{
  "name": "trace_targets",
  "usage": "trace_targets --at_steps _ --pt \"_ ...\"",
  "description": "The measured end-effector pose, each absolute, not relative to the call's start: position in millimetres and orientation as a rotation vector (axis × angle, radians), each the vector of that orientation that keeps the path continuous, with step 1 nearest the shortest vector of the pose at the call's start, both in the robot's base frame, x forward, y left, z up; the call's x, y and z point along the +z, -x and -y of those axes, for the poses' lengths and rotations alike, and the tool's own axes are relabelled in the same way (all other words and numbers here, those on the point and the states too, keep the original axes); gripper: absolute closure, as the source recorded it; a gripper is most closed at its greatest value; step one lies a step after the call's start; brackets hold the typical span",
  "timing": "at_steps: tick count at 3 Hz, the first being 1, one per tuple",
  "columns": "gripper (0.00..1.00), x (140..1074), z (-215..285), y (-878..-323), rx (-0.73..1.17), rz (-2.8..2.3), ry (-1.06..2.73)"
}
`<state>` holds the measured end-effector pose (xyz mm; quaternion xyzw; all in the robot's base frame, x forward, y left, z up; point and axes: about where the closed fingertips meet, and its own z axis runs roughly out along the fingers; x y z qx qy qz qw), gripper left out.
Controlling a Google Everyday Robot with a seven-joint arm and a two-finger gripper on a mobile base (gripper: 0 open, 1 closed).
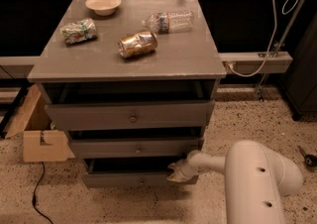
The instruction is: Open bottom drawer
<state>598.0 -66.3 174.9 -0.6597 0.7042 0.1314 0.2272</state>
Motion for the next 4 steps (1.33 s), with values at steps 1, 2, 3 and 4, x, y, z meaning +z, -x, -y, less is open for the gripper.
trace_targets --at_steps 1,2,3,4 --pt "0.69 174.9 66.3 -598.0 0.362 -1.94 1.818" --pt "0.46 174.9 66.3 -598.0 0.362 -1.94 1.818" --pt "0.22 169.4 64.7 -588.8 0.397 -1.947 1.836" --pt "0.01 162.1 64.2 -560.8 0.457 -1.981 1.861"
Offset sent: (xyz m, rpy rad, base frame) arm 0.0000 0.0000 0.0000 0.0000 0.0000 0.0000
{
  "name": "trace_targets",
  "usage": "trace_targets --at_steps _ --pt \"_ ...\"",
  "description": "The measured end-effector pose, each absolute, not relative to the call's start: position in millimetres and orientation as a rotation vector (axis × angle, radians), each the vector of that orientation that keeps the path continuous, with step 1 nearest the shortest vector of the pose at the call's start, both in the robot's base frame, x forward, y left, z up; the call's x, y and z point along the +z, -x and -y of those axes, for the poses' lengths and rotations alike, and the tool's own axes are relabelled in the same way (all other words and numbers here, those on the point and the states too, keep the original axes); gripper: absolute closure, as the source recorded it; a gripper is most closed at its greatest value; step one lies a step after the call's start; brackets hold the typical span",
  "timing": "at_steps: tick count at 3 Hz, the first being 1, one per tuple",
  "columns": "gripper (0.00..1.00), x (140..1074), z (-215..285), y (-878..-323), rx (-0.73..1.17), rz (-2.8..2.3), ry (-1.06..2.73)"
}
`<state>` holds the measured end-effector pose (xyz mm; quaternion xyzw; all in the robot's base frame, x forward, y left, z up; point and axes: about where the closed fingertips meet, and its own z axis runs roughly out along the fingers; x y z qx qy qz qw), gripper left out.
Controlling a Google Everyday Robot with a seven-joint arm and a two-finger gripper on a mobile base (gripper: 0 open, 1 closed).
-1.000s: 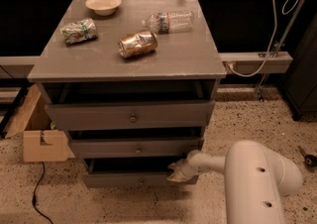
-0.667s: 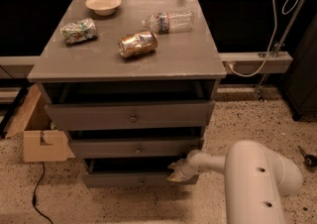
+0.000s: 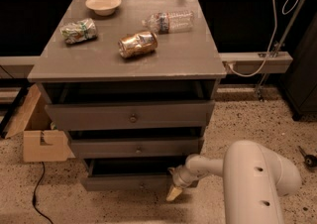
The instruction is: Open bottom drawer
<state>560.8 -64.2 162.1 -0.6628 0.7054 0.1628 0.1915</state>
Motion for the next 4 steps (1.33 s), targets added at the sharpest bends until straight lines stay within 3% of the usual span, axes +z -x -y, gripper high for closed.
trace_targets --at_steps 2,4 --pt "0.0 154.4 54.8 -514.0 0.558 -2.035 1.921" --pt "0.48 174.4 47.7 -469.1 0.604 -2.03 1.948"
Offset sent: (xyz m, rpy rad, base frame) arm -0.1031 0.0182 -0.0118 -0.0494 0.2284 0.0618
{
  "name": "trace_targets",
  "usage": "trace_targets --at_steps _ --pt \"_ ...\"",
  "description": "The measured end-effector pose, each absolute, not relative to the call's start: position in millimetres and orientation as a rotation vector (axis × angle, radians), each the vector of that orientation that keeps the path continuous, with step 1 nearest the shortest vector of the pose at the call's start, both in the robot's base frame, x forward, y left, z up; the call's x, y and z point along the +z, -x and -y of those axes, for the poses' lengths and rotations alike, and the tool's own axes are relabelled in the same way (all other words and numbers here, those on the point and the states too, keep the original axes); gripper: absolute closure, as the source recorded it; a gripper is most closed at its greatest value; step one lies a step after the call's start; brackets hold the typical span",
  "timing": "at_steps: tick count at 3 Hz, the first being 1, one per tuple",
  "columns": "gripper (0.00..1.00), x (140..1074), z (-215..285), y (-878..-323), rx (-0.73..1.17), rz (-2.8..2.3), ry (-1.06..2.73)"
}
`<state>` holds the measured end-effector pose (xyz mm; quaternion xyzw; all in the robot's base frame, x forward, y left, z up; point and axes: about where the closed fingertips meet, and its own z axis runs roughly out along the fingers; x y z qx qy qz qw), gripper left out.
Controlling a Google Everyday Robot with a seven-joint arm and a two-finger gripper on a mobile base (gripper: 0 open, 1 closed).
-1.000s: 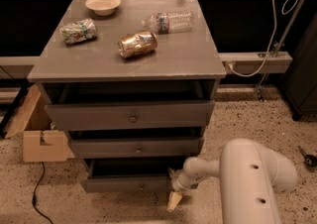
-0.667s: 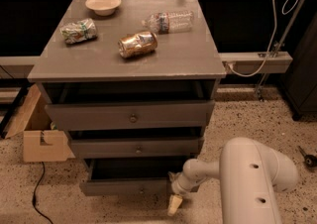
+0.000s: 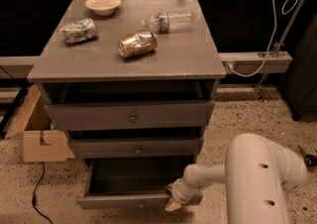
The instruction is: Open bottom drawer
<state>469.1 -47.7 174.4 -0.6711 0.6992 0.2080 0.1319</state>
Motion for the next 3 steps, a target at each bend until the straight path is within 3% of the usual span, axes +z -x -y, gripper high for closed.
trace_targets --at_steps 2,3 --pt "0.93 179.6 48.4 -455.7 0.624 -2.02 1.932" --pt "0.0 180.1 48.7 -452.2 0.63 -2.019 1.929"
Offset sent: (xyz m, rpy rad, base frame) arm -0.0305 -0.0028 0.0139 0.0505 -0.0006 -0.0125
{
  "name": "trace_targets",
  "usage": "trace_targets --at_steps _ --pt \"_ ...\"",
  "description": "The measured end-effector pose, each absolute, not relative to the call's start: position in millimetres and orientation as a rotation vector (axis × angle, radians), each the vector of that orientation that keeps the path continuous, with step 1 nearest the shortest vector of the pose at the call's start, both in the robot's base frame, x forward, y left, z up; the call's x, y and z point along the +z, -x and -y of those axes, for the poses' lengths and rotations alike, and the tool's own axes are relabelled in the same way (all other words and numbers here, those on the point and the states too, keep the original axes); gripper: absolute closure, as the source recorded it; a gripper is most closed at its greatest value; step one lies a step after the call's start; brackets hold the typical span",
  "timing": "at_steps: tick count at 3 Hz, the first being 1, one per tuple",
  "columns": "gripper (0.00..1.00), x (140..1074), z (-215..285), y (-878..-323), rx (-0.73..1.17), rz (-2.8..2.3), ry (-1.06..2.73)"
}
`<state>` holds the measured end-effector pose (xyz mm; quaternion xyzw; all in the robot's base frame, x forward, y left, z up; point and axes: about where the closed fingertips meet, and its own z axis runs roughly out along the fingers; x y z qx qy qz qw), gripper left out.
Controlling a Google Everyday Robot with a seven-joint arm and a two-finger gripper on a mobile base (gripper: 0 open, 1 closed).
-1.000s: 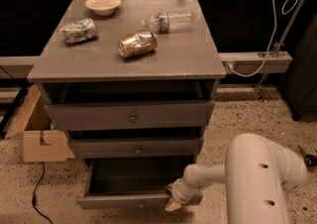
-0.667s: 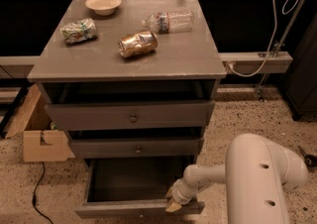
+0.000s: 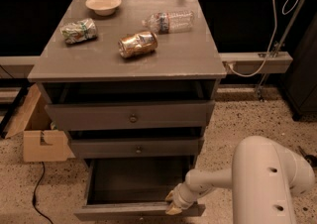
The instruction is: Open bottom drawer
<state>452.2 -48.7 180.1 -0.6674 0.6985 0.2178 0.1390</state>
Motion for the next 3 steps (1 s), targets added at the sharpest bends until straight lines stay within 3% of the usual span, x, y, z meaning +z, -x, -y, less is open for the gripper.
trace_targets --at_steps 1,3 --pt "0.0 180.7 49.1 -451.6 0.63 -2.018 1.93" --pt "0.0 274.7 113.0 -423.8 0.553 -1.931 1.77"
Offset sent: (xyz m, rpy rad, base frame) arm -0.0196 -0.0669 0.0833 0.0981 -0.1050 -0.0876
